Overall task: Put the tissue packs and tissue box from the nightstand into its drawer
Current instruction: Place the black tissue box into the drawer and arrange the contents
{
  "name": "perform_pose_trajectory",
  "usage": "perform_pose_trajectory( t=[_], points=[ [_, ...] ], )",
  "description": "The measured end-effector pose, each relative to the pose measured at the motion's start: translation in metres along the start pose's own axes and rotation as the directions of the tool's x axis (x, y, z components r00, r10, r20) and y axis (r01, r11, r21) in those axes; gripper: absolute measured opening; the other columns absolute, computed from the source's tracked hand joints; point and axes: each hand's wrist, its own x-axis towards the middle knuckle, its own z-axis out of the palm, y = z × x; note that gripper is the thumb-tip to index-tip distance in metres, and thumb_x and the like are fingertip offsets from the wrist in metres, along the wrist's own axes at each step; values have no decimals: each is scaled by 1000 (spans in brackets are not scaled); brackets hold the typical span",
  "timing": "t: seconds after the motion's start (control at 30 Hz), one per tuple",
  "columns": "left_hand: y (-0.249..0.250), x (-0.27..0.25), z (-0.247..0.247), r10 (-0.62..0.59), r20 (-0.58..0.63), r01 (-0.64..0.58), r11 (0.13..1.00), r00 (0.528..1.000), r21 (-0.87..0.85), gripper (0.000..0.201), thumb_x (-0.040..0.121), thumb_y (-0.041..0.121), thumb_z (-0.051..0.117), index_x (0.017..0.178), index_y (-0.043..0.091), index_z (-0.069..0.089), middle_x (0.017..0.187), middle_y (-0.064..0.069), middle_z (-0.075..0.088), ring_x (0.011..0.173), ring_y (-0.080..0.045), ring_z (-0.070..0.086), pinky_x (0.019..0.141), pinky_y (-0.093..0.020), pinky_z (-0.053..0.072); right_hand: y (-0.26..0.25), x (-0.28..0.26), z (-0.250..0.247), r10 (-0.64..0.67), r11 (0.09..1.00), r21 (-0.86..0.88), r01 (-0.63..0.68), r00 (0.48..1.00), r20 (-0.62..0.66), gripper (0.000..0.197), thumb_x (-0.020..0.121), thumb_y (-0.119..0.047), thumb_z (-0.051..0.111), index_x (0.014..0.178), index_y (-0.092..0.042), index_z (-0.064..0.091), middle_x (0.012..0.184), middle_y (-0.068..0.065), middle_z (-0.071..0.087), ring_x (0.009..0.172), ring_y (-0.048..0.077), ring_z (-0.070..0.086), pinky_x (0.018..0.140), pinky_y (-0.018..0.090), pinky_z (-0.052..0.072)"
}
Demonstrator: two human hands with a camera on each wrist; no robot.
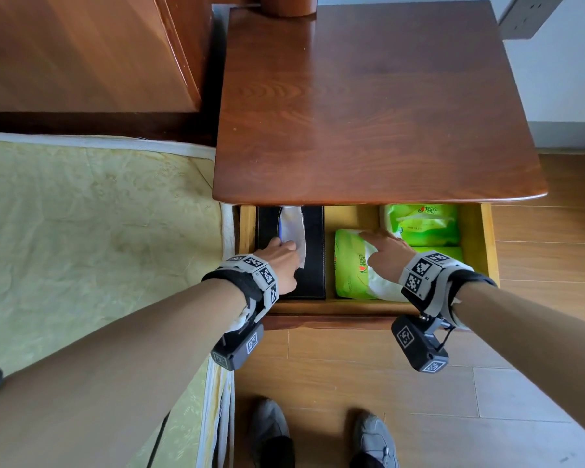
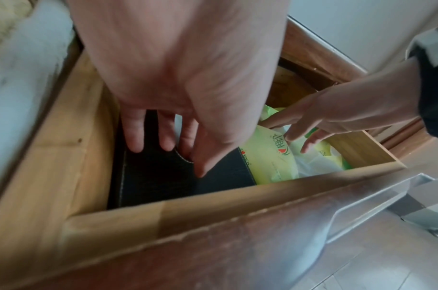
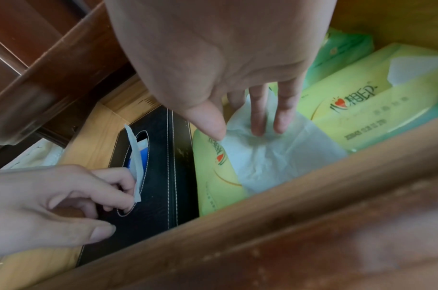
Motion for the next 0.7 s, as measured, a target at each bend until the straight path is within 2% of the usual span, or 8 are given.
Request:
perform_pose_trajectory(
  t=[0.13, 0.3, 0.43, 0.53, 0.63, 0.7],
  points=[
    [11, 2, 0, 60, -2, -60, 998, 998, -10, 40, 82, 2, 55, 120, 12, 57, 111, -1, 36, 113, -29, 44, 91, -42, 43, 3, 1, -1, -18, 999, 31, 18, 1000, 0, 64, 90, -7, 44, 150, -25, 35, 159, 5, 28, 143, 32, 29, 116, 37, 28],
    [19, 6, 4, 41, -5, -41, 995, 999, -90, 31, 81, 8, 58, 111, 12, 58, 118, -3, 40, 115, -28, 42, 83, -40, 42, 4, 5, 2, -22, 999, 23, 22, 1000, 21, 65, 88, -9, 46, 150, -25, 35, 159, 5, 27, 142, 32, 31, 115, 39, 30],
    [18, 5, 5, 30, 14, -29, 996, 999, -87, 54, 82, 14, 58, 136, 16, 53, 128, -1, 38, 122, -27, 39, 92, -43, 44, 4, 4, 2, -27, 999, 25, 27, 999, 17, 65, 87, -9, 47, 149, -25, 36, 157, 5, 30, 140, 33, 32, 114, 41, 31],
    [22, -1, 2, 59, 20, -58, 998, 998, -22, 53, 87, 13, 54, 140, 17, 52, 132, -2, 39, 126, -26, 33, 95, -43, 41, 3, 3, 2, -16, 1000, 22, 16, 1000, 20, 66, 88, -12, 50, 150, -25, 34, 159, 4, 26, 142, 32, 29, 115, 41, 29],
    [22, -7, -1, 85, -11, -83, 990, 996, 114, 40, 94, 25, 52, 133, 18, 58, 131, -3, 42, 124, -27, 34, 94, -45, 40, 3, 4, 3, -15, 1000, 23, 15, 1000, 19, 66, 87, -16, 54, 150, -25, 34, 159, 3, 26, 142, 32, 29, 114, 41, 31],
    [15, -10, 0, 48, -35, -43, 991, 998, 130, 39, 95, 36, 53, 128, 16, 62, 129, -3, 44, 122, -27, 36, 92, -45, 41, 5, 3, 3, -19, 1000, 21, 18, 999, 26, 68, 87, -20, 56, 150, -26, 33, 160, 3, 24, 143, 31, 28, 114, 41, 31]
  ],
)
